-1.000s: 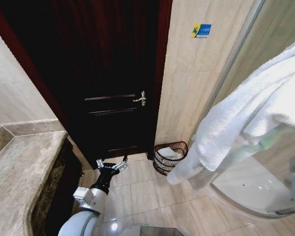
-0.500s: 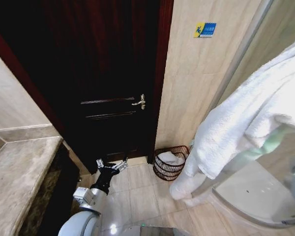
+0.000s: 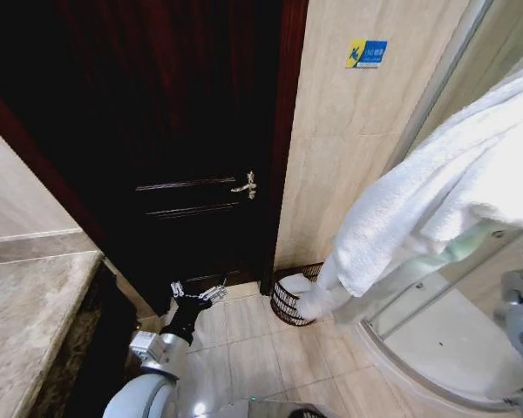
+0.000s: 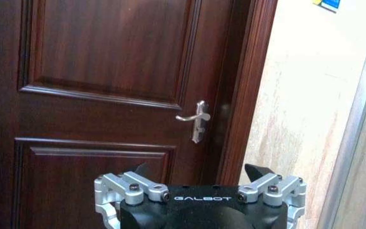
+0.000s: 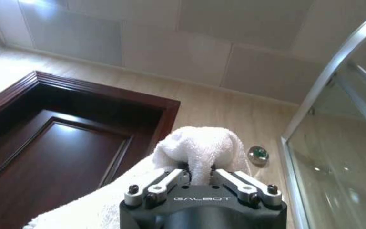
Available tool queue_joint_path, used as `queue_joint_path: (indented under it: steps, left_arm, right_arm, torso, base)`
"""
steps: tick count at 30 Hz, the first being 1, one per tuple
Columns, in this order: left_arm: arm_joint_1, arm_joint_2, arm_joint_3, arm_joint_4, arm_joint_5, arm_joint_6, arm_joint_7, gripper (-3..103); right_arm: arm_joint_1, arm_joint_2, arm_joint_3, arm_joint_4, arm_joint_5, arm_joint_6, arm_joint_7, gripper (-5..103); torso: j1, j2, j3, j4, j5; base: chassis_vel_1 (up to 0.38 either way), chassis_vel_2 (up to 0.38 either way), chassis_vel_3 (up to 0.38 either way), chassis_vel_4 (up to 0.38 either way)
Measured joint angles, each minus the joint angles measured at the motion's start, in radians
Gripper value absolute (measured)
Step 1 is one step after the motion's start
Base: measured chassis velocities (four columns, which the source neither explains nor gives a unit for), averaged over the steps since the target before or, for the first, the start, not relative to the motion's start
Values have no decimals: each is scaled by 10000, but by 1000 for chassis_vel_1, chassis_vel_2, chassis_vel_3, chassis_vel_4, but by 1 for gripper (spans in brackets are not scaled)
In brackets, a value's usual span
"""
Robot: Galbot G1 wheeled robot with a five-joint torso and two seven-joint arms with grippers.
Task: Discard the used towel into the hamper.
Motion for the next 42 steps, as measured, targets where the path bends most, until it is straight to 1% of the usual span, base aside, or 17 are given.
queue_joint_path:
  steps: [2,6,10,14,19,28,36,40,42]
  left_arm:
    - [-1,0,0,0,0,0,0,100]
    - [-2,-1,0,0,0,0,0,100]
    - [-2,0,0,-1,0,0,0,100]
    - [-2,0,0,0,0,0,0,100]
    - [-2,0,0,0,0,0,0,100]
    - [-1,0,0,0,0,0,0,100]
    - [-1,0,0,0,1,0,0,100]
    - [-3,0,0,0,0,0,0,100]
    - [-4,0,0,0,0,0,0,100]
  right_arm:
    - [127,-65,-186,-247,-11,174,-150,9]
    - [396,-213,-540,-616,-41,357,-197,9]
    - [660,-361,-783,-936,-162,525,-206,9]
    - [924,-435,-940,-1218,-245,504,-199,9]
    - [1050,-453,-1008,-1256,-270,414,-199,9]
    - [786,-296,-847,-1006,-240,408,-281,9]
    - [675,-250,-764,-929,-377,391,-358,9]
    - [725,-296,-861,-944,-372,406,-257,9]
    - [721,-281,-897,-961,-383,432,-253,9]
  torso:
    - [79,152,86,0,1]
    - [130,249,145,1,2]
    - [134,266,153,1,2]
    - [133,269,154,0,3]
    - [132,264,151,0,-1]
    - [119,248,139,-2,0]
    - [118,235,137,0,5]
    - [132,225,140,2,-3]
    - [132,224,140,4,4]
  base:
    - [0,0,0,0]
    - [0,0,0,0]
    - [0,0,0,0]
    - [0,0,0,0]
    - [0,0,0,0]
    - [-17,14,12,-13]
    - [-139,136,148,-148]
    - [-157,149,165,-172]
    - [-85,126,114,-38]
